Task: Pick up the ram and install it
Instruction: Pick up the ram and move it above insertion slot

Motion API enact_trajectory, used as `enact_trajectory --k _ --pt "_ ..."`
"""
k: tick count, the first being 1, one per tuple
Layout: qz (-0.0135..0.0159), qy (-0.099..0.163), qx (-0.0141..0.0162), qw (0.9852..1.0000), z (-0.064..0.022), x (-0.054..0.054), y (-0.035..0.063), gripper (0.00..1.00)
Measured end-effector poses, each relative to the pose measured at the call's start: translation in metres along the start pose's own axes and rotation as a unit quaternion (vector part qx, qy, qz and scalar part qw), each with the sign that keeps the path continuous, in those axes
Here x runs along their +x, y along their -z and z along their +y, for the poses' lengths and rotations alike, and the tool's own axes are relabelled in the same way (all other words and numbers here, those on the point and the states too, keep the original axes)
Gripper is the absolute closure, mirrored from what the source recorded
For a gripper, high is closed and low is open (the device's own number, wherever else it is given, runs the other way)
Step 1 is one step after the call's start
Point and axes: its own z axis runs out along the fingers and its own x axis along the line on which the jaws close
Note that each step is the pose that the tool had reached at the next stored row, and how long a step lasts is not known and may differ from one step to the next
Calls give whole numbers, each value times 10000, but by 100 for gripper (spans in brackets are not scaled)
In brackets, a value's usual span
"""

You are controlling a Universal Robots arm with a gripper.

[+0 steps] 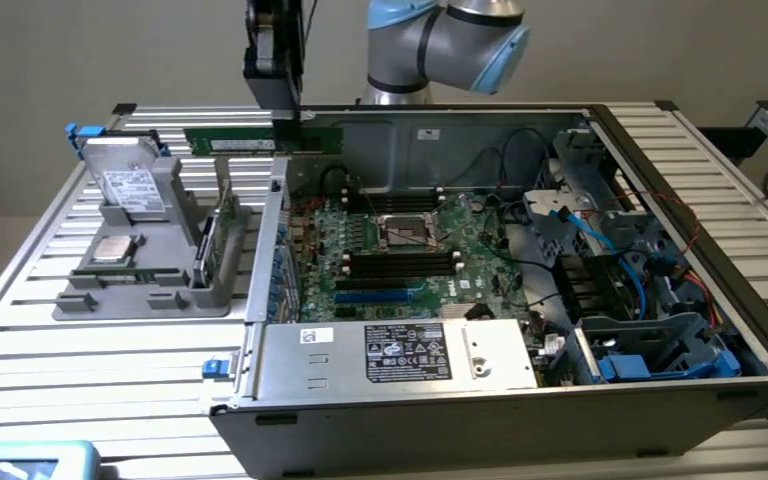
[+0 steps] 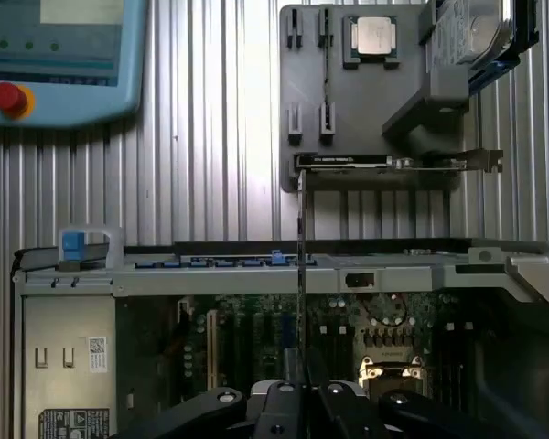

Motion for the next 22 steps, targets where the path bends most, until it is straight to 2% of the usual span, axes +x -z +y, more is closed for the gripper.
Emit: enact_trajectory --k 22 --pt "-4 0 -2 10000 -1003 -36 -41 88"
